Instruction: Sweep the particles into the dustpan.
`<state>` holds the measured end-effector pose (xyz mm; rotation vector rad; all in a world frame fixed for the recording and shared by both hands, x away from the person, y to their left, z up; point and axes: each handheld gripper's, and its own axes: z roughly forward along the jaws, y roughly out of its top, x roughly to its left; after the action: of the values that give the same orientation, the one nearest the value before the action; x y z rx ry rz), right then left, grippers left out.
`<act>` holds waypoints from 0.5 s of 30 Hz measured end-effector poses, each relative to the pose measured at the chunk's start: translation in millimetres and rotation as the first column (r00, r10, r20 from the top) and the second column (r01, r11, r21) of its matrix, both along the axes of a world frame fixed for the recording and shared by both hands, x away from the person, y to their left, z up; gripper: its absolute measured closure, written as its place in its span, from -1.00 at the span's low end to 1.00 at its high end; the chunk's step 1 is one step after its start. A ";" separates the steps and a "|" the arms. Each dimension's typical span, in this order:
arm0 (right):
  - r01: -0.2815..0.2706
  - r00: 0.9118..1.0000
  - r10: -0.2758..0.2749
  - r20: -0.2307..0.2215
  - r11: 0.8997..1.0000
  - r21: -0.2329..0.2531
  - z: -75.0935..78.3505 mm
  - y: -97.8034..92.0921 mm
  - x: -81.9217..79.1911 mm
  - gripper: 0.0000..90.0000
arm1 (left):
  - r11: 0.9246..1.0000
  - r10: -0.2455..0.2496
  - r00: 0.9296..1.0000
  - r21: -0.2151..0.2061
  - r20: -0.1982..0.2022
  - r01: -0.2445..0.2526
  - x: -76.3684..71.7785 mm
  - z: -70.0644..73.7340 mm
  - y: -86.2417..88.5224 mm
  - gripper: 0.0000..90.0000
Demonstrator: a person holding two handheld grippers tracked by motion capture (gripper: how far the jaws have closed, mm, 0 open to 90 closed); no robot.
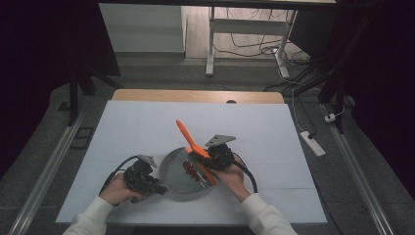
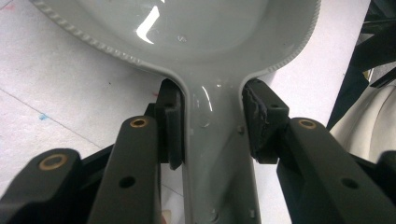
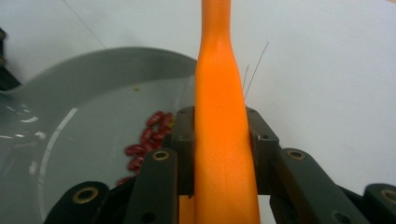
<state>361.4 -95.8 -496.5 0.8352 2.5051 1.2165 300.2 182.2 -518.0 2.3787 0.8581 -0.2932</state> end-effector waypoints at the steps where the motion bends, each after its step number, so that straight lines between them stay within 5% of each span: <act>1: 0.000 1.000 0.000 0.000 1.000 0.000 0.0 0.0 0.0 0.56 | 1.000 0.000 1.000 0.001 0.001 0.000 0.0 0.0 0.0 0.37; 8: -0.059 0.998 0.059 -0.002 0.997 0.044 2.6 16.6 -14.2 0.56 | 1.000 0.001 1.000 -0.001 0.002 -0.001 -0.2 0.0 -0.1 0.37; 15: -0.028 0.999 0.027 0.022 0.997 0.077 10.2 7.2 -10.7 0.56 | 1.000 0.000 1.000 -0.004 0.011 0.000 -0.8 -0.1 0.0 0.37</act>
<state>350.7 -88.5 -486.3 0.8038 2.4750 1.3318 299.4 182.2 -518.0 2.3744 0.8520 -0.2818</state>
